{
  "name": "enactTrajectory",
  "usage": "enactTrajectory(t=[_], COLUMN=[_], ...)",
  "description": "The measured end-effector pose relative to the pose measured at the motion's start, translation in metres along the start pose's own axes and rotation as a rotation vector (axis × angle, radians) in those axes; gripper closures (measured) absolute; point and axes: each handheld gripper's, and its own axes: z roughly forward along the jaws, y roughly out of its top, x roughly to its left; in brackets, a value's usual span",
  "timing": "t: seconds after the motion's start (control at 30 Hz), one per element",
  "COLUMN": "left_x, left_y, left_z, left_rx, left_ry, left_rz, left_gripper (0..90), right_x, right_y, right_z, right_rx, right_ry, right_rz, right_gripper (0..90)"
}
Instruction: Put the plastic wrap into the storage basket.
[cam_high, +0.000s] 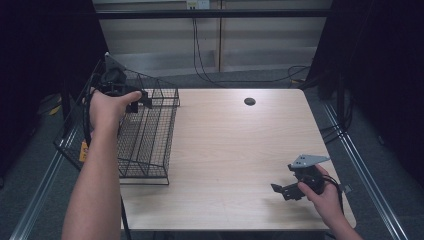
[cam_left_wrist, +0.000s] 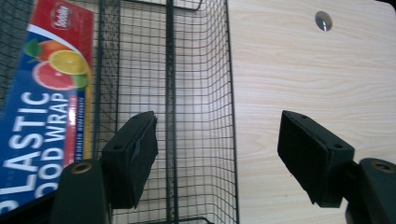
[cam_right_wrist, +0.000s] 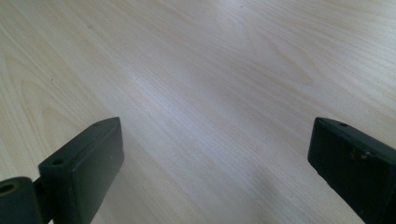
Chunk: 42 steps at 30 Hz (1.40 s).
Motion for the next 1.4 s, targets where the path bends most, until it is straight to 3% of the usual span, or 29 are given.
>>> enactTrajectory(t=[0.6, 1.4], left_x=[-0.025, -0.061], left_y=[-0.006, -0.028], left_z=[0.018, 0.046], left_rx=[-0.002, 0.009], left_ry=[-0.077, -0.162], left_rz=[0.061, 0.191], left_gripper=[20.1, 13.3], right_x=[-0.001, -0.001], right_y=[0.0, -0.001], right_z=[-0.001, -0.002], right_rx=[0.0, -0.006], right_ry=[-0.001, -0.002], right_rz=[0.006, 0.0], right_gripper=[3.6, 3.6])
